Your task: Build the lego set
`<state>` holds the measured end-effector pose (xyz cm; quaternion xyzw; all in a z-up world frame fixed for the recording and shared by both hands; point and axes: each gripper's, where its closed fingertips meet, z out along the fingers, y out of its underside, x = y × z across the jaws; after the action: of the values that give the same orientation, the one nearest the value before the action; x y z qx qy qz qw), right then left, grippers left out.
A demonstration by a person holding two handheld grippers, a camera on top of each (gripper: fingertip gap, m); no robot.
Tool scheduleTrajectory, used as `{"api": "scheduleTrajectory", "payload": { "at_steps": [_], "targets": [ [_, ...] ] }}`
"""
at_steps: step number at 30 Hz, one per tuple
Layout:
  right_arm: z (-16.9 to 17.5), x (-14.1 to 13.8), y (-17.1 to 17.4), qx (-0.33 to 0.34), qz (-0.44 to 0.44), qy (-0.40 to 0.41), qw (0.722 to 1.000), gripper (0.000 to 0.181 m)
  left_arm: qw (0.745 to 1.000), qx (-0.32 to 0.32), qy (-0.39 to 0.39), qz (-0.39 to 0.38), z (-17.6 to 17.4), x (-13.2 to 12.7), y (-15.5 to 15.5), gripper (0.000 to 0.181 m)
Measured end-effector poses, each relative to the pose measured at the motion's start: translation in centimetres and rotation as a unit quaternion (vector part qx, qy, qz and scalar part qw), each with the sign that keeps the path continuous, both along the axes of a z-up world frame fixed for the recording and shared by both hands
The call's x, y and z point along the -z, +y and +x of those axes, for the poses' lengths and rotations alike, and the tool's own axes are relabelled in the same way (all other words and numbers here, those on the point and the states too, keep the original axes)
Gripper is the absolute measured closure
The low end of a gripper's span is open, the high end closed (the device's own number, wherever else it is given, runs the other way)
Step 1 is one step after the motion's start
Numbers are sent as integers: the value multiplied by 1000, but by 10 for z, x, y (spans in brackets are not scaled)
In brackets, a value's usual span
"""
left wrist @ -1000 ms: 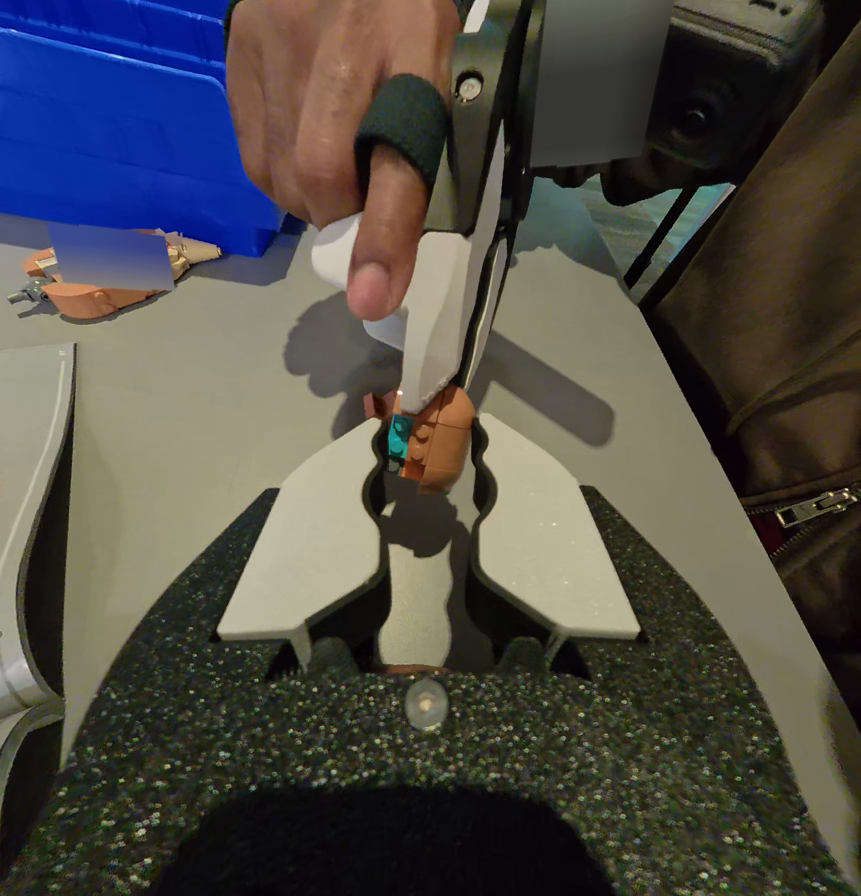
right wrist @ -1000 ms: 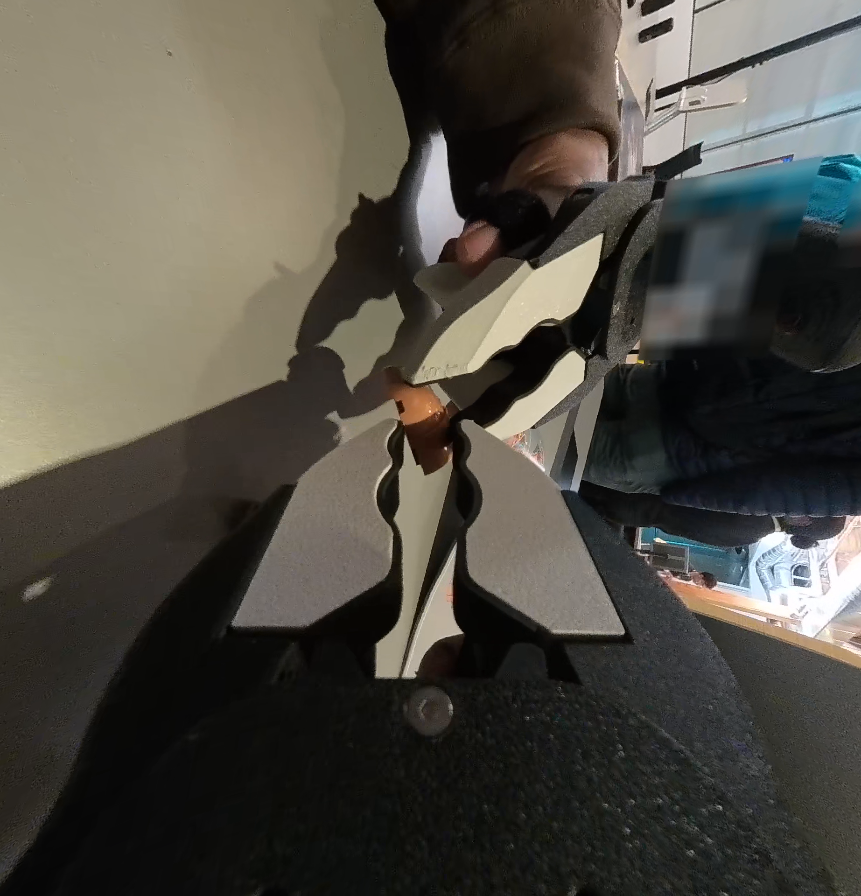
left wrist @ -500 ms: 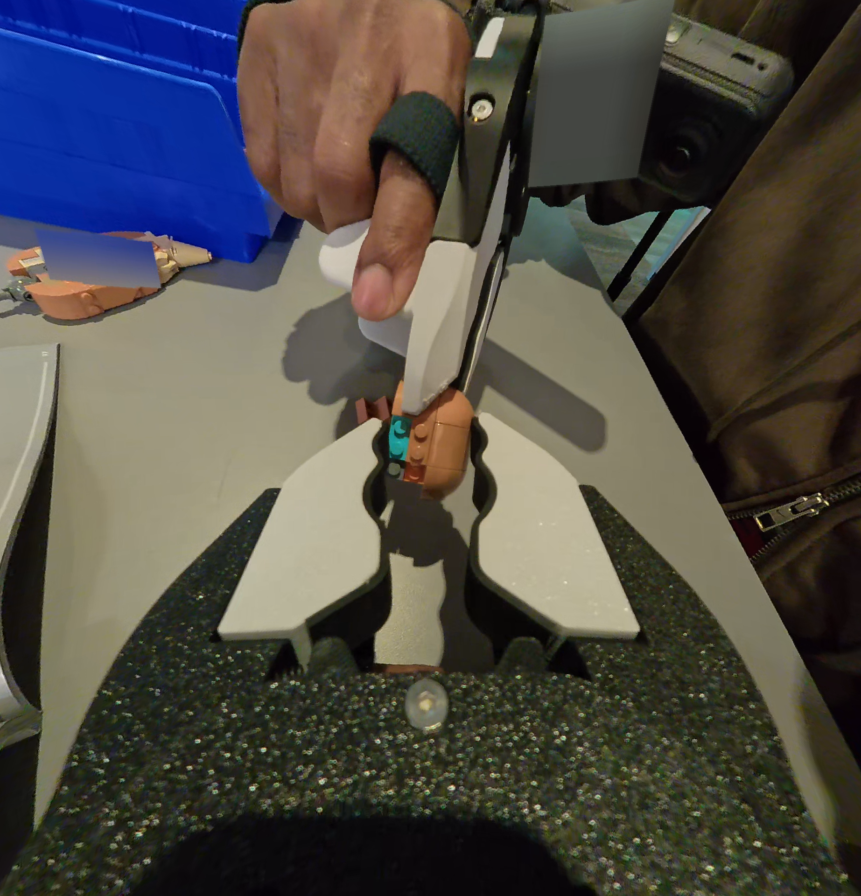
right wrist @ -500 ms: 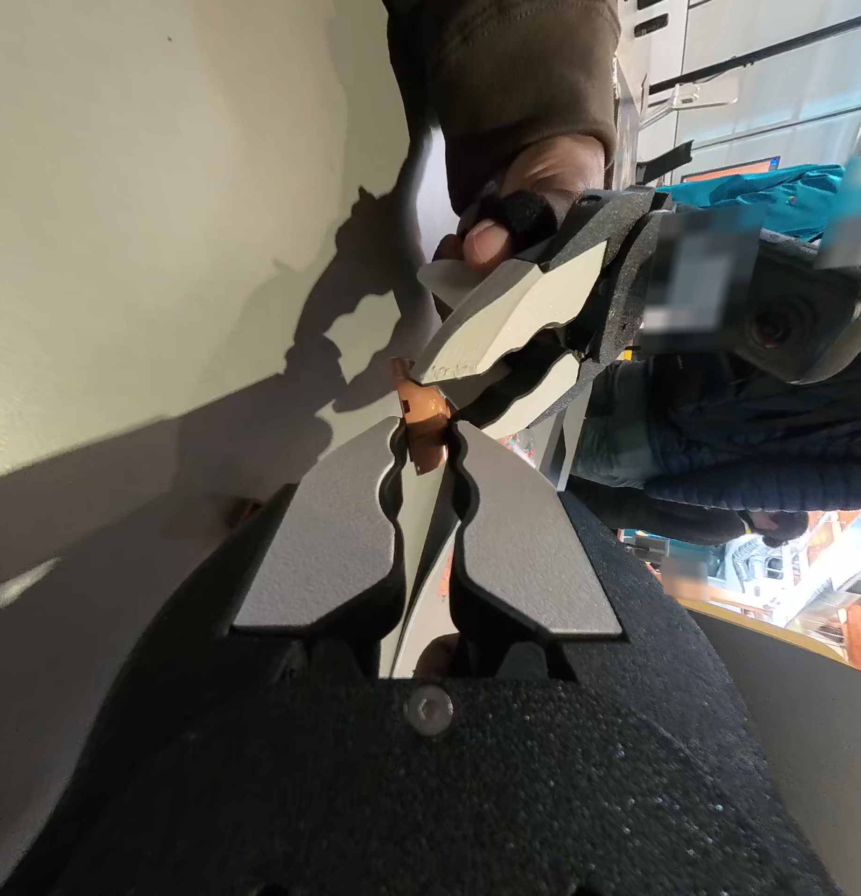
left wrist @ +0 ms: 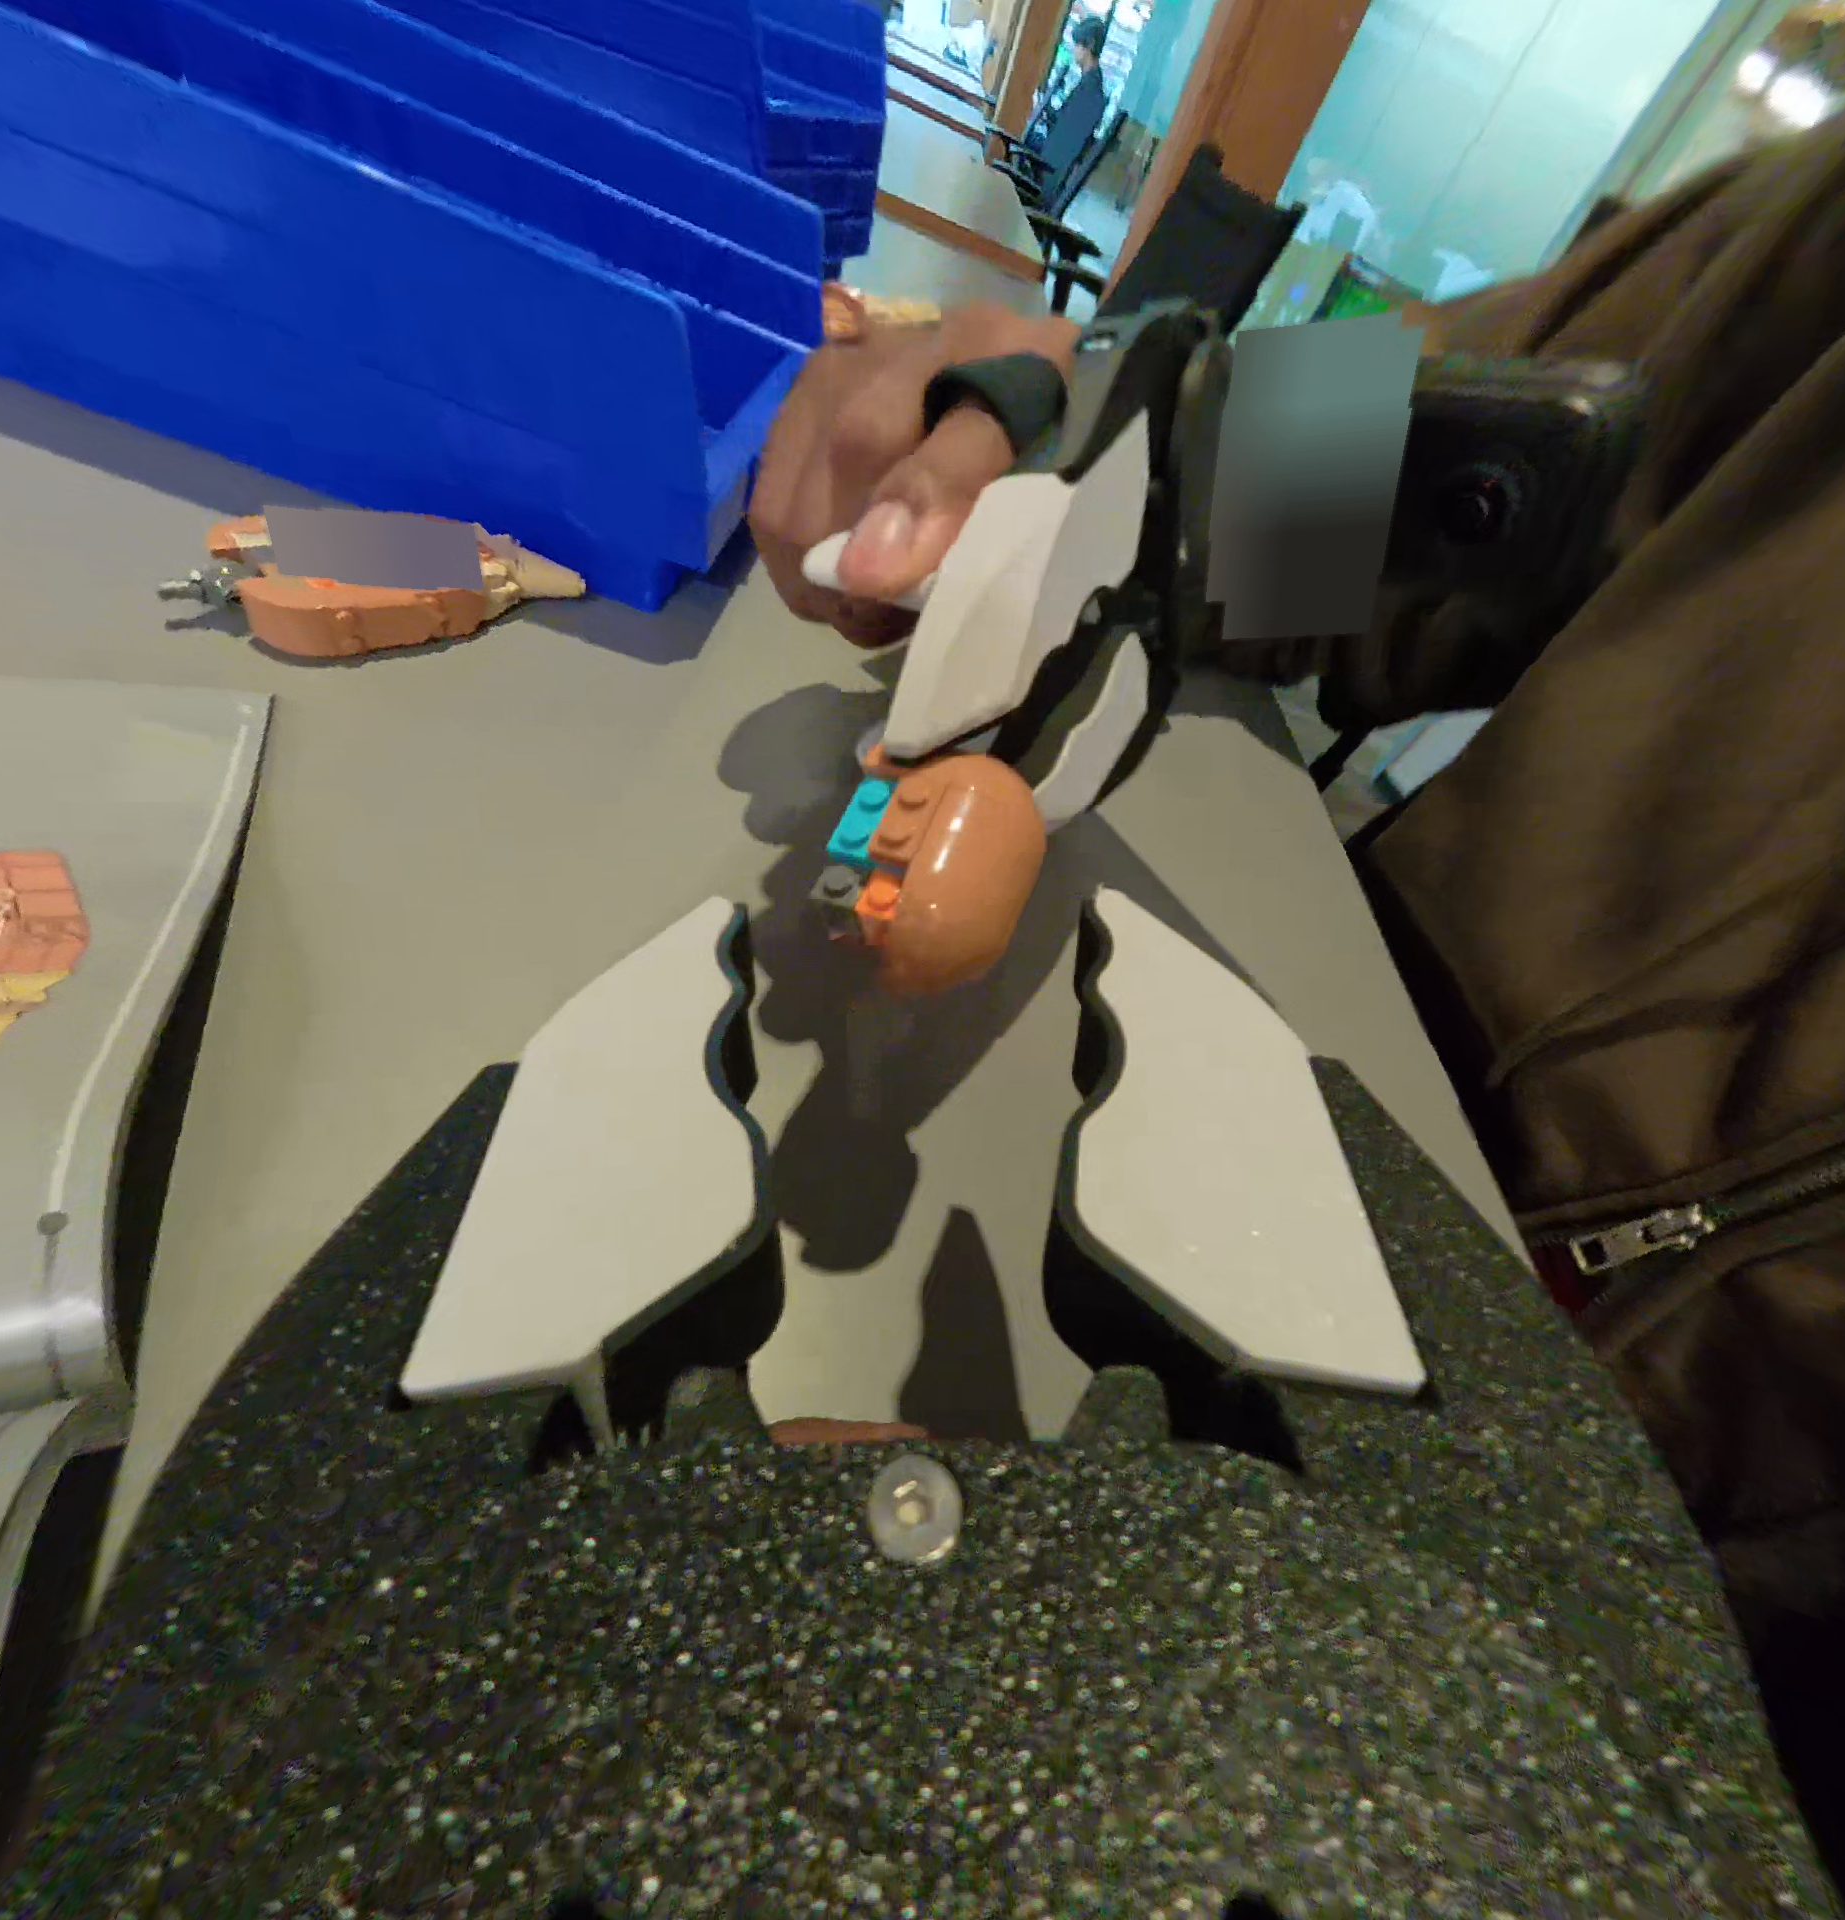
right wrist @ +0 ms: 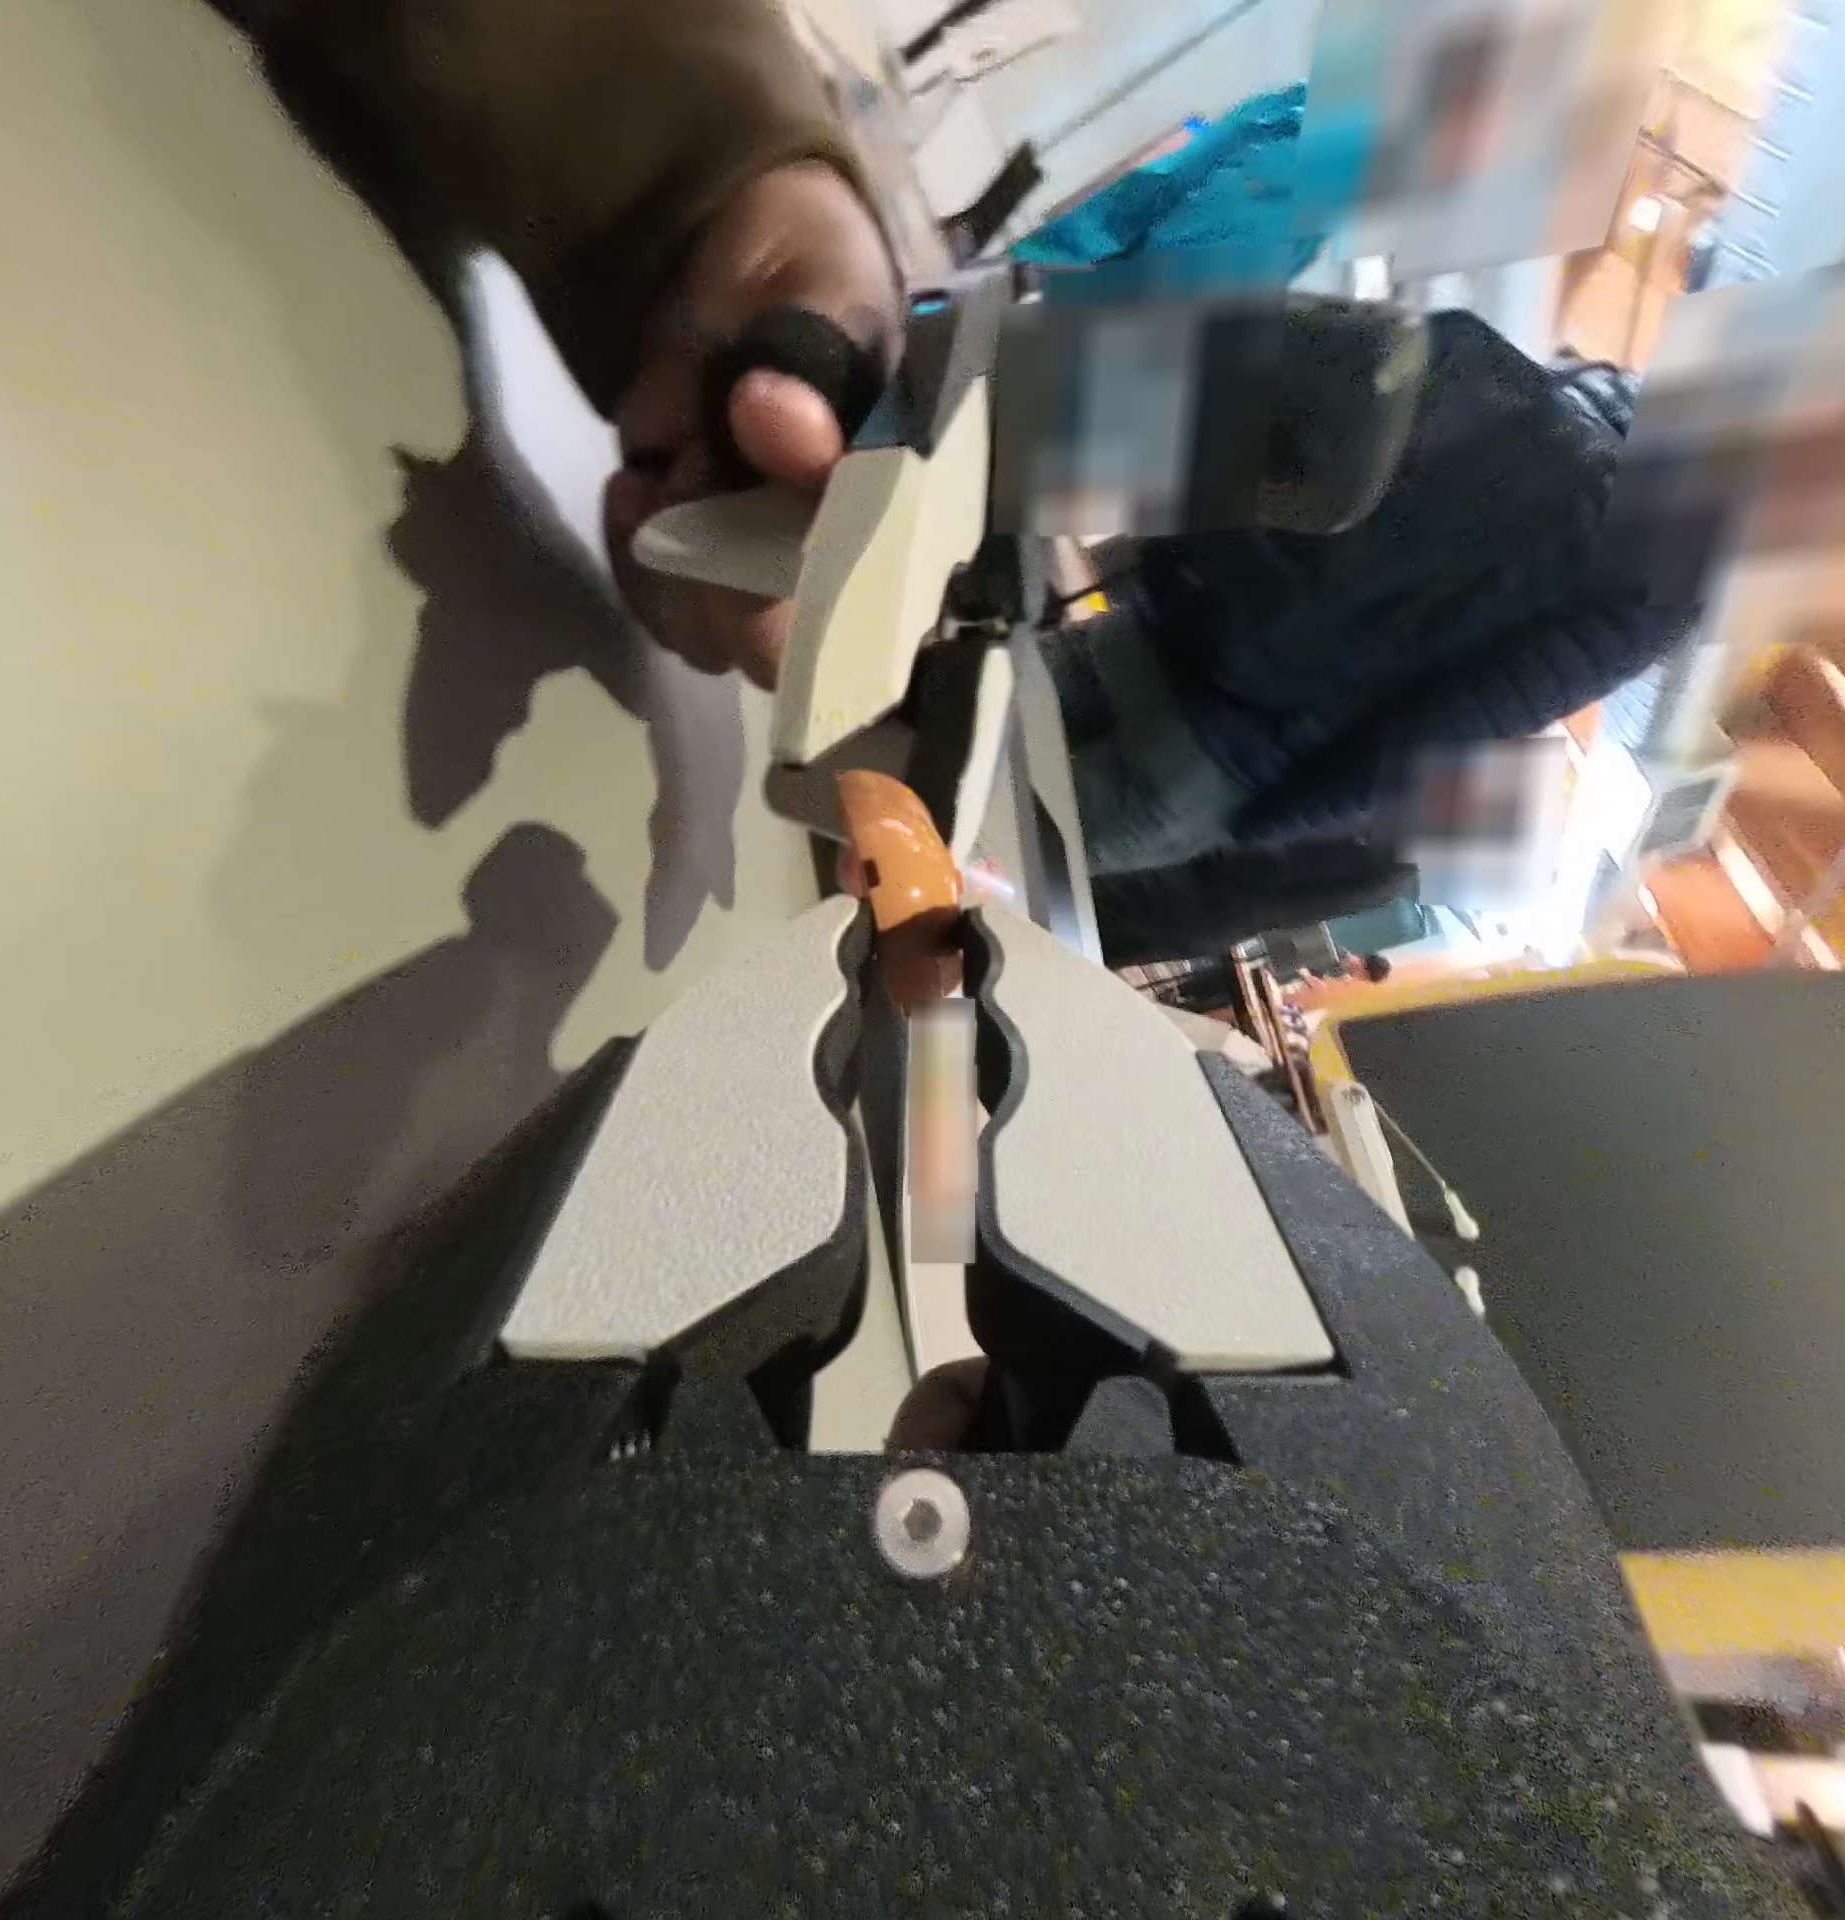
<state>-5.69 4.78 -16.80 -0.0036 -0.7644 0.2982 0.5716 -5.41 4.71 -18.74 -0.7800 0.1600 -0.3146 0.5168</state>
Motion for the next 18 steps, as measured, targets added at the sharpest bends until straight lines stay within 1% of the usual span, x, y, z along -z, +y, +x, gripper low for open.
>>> {"api": "scheduleTrajectory", "payload": {
  "at_steps": [3,7,8,12,16,18],
  "targets": [
    [-1,-2,0,16,-16,21,1000,165,999,8,-46,-10,5,0,3,123],
    [3,2,-8,2,-6,22,1000,166,996,19,-86,4,13,-7,6,139],
    [2,3,-8,2,-3,25,1000,166,996,19,-88,6,14,-7,7,140],
    [2,3,-7,2,-4,25,1000,166,997,14,-78,15,14,-8,8,142],
    [2,12,-2,14,-4,12,1000,164,999,3,-50,14,12,-2,10,142],
    [5,17,5,24,14,-11,1000,154,1000,-11,-4,3,8,7,12,142]
  ]
}}
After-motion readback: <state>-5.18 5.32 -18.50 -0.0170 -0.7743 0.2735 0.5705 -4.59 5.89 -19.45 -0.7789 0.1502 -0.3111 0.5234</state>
